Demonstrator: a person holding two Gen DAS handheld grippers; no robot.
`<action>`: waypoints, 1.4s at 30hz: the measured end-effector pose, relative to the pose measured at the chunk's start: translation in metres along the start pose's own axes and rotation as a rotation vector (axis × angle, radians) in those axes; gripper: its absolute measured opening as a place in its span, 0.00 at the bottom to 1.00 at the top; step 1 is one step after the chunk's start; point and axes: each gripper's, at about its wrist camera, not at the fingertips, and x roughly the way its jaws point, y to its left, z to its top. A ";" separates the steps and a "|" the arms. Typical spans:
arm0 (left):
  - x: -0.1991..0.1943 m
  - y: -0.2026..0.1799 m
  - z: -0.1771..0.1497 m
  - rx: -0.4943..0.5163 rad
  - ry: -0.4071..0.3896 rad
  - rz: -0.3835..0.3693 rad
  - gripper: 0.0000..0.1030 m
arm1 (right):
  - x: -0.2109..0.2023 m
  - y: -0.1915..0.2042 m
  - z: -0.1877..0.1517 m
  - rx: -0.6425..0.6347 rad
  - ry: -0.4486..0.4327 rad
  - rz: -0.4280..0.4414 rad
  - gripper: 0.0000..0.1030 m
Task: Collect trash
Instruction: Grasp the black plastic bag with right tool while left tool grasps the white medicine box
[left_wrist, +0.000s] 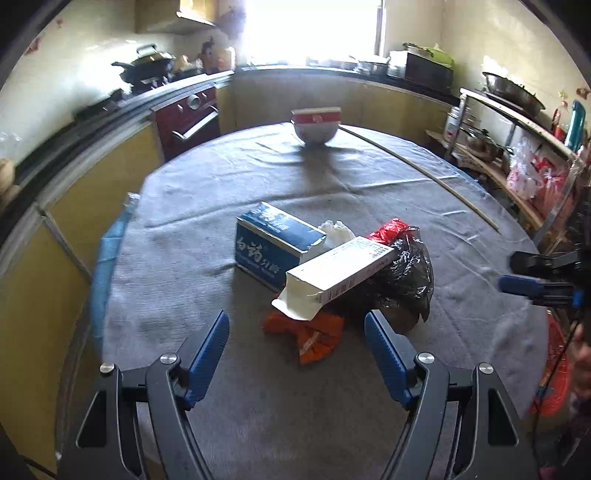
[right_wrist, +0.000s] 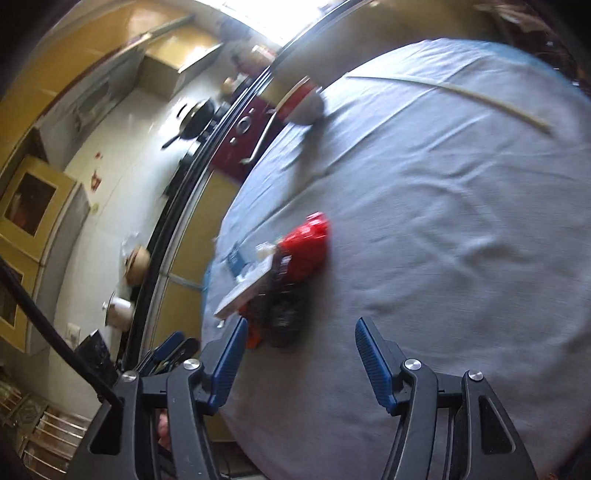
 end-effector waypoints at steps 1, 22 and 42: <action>0.002 0.004 0.001 0.001 0.004 -0.023 0.74 | 0.009 0.004 0.000 -0.001 0.013 0.007 0.63; 0.059 0.029 0.033 -0.005 0.131 -0.307 0.74 | 0.130 0.025 -0.006 -0.140 0.091 -0.003 0.28; 0.058 -0.064 0.013 0.213 0.116 -0.196 0.48 | 0.031 -0.039 0.004 0.025 -0.003 0.010 0.19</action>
